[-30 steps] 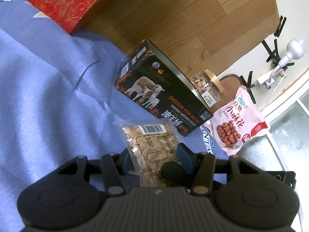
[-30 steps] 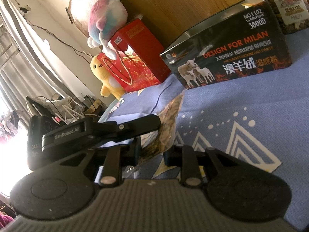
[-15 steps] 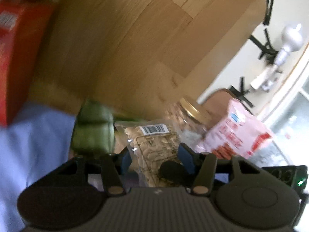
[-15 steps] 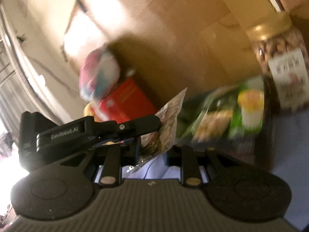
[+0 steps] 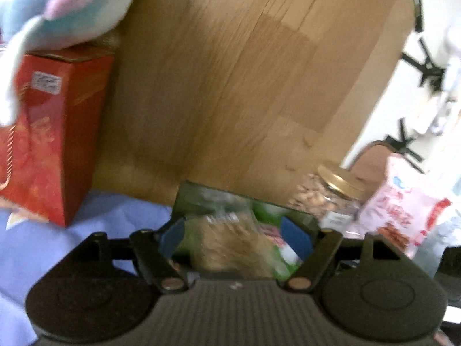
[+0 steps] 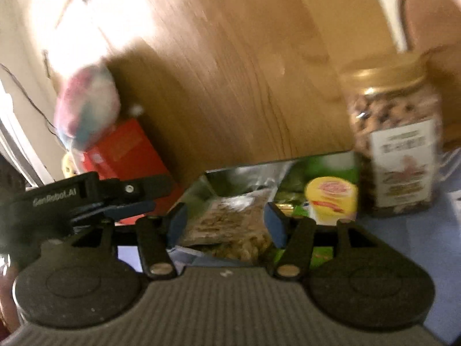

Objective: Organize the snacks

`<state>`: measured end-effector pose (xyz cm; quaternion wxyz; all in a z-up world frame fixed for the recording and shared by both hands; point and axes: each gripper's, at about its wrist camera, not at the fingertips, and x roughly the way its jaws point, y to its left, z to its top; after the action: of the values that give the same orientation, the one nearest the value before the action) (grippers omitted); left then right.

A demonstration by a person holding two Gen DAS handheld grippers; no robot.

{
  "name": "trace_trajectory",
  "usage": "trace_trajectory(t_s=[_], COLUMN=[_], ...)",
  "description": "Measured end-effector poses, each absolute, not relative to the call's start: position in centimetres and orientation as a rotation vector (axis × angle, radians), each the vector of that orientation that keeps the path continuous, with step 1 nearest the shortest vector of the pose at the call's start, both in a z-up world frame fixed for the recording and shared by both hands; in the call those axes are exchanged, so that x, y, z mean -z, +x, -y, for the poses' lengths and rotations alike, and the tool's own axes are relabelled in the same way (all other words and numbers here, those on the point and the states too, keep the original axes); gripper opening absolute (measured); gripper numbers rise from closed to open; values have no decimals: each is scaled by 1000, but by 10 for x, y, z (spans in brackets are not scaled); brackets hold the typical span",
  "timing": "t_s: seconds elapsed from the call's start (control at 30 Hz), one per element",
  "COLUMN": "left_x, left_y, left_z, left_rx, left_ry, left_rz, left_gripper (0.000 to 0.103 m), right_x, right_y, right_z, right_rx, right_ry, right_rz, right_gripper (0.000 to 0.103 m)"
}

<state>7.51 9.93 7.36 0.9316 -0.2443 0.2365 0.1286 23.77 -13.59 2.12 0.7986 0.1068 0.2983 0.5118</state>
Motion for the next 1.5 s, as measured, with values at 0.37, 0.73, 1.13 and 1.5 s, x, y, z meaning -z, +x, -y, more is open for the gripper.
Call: trace_trajectory(t_s=[0.37,0.73,1.13,1.5], left_x=[-12,37,38,11], left_y=[-53,-83,-65,-58], left_z=[-34,-30,-36,-53], left_rx=[-15,75,99,250], left_ry=[-652,-959,-1032,-1088], left_rz=[-722,-715,-656,-529], left_gripper=[67,56,11,11], right_x=[40,48,52,52], right_y=[153,117,116,149], right_z=[263,239,244,242], right_rx=[-1273,-1325,-1325,-1455], right_ry=[271,338,406,785], right_rz=[-1059,-1172,-1061,-1134], right_gripper=[49,47,41,42])
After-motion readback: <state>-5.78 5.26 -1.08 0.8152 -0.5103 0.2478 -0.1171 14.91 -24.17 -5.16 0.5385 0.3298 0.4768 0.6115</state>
